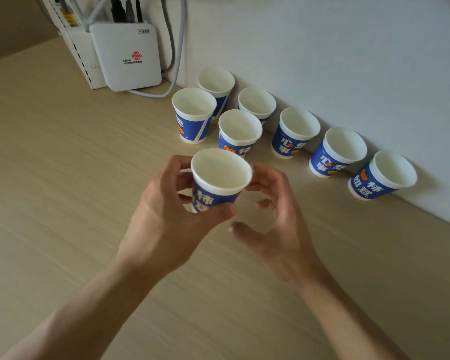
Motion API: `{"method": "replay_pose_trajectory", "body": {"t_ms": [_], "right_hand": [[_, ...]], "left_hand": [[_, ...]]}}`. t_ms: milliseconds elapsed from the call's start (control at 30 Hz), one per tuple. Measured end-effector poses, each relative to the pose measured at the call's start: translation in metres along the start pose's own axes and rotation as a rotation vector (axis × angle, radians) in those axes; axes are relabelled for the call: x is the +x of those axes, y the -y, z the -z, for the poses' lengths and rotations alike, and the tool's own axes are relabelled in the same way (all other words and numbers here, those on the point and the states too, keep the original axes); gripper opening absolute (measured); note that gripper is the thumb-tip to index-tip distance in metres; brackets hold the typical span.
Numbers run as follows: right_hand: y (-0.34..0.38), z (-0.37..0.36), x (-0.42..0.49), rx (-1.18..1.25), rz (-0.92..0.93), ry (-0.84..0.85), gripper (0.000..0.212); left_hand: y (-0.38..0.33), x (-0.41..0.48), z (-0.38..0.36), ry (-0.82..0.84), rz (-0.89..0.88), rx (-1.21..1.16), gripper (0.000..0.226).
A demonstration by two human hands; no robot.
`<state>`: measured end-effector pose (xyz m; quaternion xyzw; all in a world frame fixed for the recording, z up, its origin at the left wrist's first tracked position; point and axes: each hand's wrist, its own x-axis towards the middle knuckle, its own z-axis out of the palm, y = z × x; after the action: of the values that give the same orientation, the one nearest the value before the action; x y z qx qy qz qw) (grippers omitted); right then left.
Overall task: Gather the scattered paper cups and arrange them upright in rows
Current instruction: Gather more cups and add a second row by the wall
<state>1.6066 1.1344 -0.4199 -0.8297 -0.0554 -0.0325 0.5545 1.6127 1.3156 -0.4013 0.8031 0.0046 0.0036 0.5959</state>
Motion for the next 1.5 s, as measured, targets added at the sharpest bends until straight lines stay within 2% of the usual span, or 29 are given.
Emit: {"method": "replay_pose_trajectory", "body": {"t_ms": [67, 200, 300, 500, 700, 1033, 1333, 1500], "right_hand": [[0.006, 0.005, -0.002, -0.017, 0.015, 0.028, 0.080], [0.007, 0.015, -0.003, 0.004, 0.000, -0.077, 0.064], [-0.001, 0.021, -0.003, 0.026, -0.020, -0.144, 0.061], [-0.019, 0.024, 0.012, -0.006, -0.131, -0.407, 0.055], [-0.028, 0.020, 0.032, -0.081, -0.135, -0.486, 0.053], [-0.028, 0.014, 0.042, -0.148, -0.132, -0.535, 0.054], [-0.028, 0.013, 0.037, -0.168, -0.144, -0.539, 0.062], [-0.021, 0.017, 0.000, -0.146, -0.161, -0.515, 0.068]], "left_hand": [[-0.005, 0.005, -0.011, 0.050, 0.003, -0.031, 0.065], [-0.016, 0.012, -0.034, 0.121, -0.014, -0.056, 0.071], [-0.021, 0.016, -0.044, 0.150, -0.025, -0.029, 0.077], [-0.013, 0.007, -0.044, 0.078, 0.031, 0.052, 0.083], [-0.002, -0.010, -0.037, 0.076, 0.074, 0.054, 0.081], [0.006, -0.017, -0.032, 0.107, 0.084, 0.096, 0.086], [0.008, -0.022, -0.030, 0.120, 0.079, 0.167, 0.084], [0.000, -0.038, -0.029, 0.141, 0.061, 0.228, 0.075]]}}
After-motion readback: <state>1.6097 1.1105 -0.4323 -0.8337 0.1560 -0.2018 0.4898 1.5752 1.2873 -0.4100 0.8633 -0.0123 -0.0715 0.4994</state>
